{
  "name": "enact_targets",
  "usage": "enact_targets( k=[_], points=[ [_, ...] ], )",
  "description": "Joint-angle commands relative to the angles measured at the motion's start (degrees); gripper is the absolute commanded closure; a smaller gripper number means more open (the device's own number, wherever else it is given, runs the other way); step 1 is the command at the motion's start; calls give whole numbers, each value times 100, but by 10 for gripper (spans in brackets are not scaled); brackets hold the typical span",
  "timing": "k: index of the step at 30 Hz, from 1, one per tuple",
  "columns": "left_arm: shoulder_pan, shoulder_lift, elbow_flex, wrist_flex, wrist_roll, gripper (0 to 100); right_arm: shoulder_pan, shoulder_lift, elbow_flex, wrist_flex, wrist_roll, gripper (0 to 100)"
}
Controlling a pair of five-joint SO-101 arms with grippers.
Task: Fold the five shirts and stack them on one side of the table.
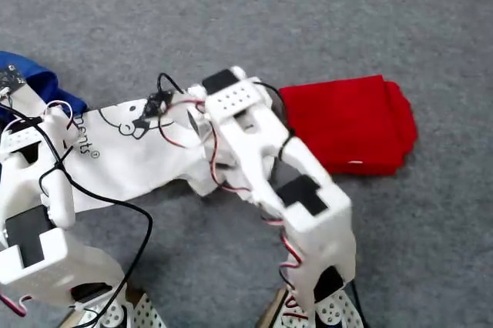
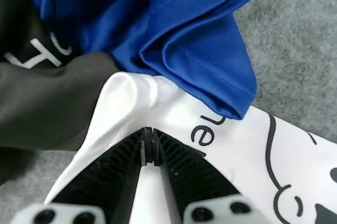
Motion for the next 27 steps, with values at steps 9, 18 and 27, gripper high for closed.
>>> enact_targets(
  k=[9, 18, 27],
  points=[
    [-44, -40, -299, -9, -53, 982, 127, 2527, -4558, 1266, 923, 997],
    [-44, -31, -299, -9, -53, 982, 127, 2756, -5086, 1248, 1837, 982],
    [-44, -31, -299, -9, -53, 982, 462, 2782, -6035, 844, 1837, 703]
  ],
)
